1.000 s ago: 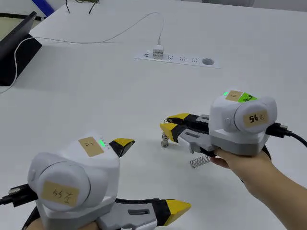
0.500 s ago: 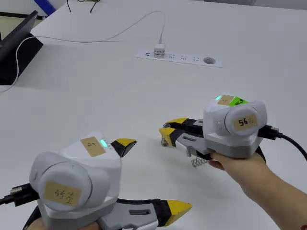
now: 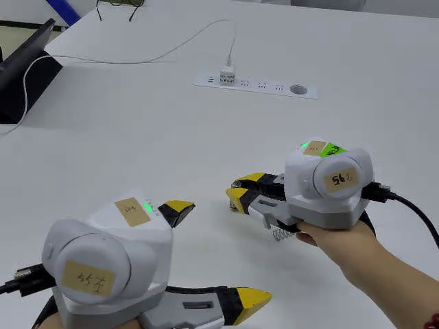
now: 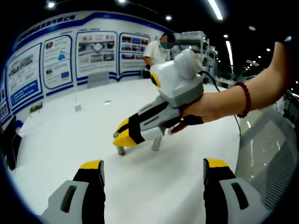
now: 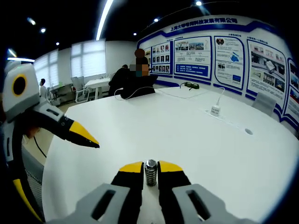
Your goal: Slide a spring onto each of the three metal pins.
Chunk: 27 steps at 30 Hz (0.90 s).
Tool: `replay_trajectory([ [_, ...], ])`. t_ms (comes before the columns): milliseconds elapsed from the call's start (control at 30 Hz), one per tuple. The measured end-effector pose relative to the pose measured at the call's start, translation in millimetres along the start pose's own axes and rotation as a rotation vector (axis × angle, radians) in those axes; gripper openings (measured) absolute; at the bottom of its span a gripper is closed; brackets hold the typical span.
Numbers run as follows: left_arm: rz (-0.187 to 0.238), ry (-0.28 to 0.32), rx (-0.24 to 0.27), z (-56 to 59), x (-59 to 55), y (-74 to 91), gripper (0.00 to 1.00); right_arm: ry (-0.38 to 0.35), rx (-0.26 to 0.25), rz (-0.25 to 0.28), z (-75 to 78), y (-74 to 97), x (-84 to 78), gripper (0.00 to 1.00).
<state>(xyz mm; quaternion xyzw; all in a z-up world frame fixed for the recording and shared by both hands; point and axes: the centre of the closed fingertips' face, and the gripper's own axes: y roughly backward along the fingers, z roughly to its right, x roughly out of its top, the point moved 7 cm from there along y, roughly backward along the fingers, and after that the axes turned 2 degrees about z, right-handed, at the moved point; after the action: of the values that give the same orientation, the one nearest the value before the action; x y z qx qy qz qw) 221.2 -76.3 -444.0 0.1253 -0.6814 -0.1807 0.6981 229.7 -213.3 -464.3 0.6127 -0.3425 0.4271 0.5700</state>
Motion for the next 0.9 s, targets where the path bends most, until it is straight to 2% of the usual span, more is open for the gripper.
replay_trajectory([
  [233,0.005,-0.01,-0.002,0.0,2.5,0.5,0.89,-0.031,-0.004,0.024,0.1,9.1,7.6,0.26],
  [433,0.019,-0.013,-0.014,1.9,6.7,-1.1,0.9,-0.041,-0.004,0.041,-2.0,22.1,14.4,0.32],
  [733,0.018,-0.038,-0.024,3.4,11.6,-5.7,0.87,-0.072,-0.048,0.048,0.1,50.2,16.8,0.4],
  [900,0.017,-0.057,-0.028,3.6,12.9,-8.5,0.82,-0.082,-0.075,0.062,1.6,67.3,16.6,0.43],
])
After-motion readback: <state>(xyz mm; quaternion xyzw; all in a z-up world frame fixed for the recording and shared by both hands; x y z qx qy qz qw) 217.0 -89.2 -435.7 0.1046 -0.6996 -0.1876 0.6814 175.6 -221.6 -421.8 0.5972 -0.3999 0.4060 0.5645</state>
